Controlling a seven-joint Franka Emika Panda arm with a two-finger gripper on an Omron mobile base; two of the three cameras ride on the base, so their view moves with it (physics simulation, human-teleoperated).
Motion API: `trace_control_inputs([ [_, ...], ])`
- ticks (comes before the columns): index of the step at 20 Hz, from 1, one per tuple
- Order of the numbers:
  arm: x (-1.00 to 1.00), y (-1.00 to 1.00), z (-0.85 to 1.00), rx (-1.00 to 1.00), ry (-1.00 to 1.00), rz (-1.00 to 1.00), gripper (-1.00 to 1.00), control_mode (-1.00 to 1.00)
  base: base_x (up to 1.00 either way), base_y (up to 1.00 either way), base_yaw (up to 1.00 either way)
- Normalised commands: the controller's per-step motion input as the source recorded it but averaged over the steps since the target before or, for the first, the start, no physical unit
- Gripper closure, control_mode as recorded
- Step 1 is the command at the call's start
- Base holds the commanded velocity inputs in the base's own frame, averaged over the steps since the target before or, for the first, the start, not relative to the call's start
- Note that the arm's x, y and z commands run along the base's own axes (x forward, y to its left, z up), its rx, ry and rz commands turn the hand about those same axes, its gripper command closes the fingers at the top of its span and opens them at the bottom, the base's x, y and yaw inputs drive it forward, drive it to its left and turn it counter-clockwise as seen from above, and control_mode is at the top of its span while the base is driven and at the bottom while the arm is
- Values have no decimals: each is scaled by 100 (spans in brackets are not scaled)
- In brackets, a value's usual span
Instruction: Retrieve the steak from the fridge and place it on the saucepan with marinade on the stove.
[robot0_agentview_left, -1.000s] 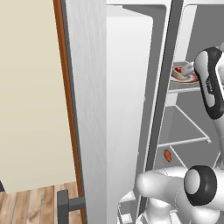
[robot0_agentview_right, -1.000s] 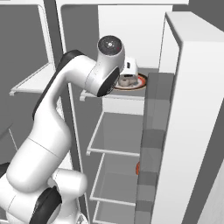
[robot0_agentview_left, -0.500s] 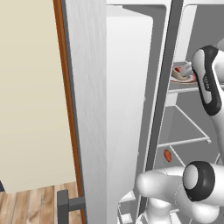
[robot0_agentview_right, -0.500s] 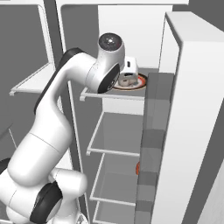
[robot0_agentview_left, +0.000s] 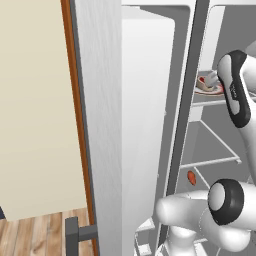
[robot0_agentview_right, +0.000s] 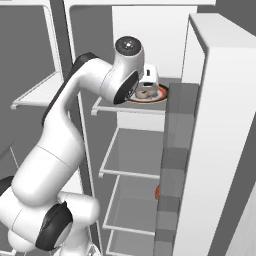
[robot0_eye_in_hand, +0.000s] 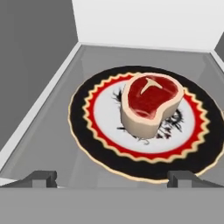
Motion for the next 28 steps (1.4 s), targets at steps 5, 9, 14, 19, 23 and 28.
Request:
trace_control_inputs([
  [5,8,0,-24,0,0,0,-100,-100,0,0,0],
  [9,9,0,-20,0,0,0,-100,-100,0,0,0],
  [14,12,-3,-1,0,0,0,-100,-100,0,0,0],
  [19,15,-6,0,0,1,0,-100,-100,0,0,0],
  [23,14,-8,0,0,2,0,-100,-100,0,0,0],
  [28,14,-8,0,0,1,0,-100,-100,0,0,0],
])
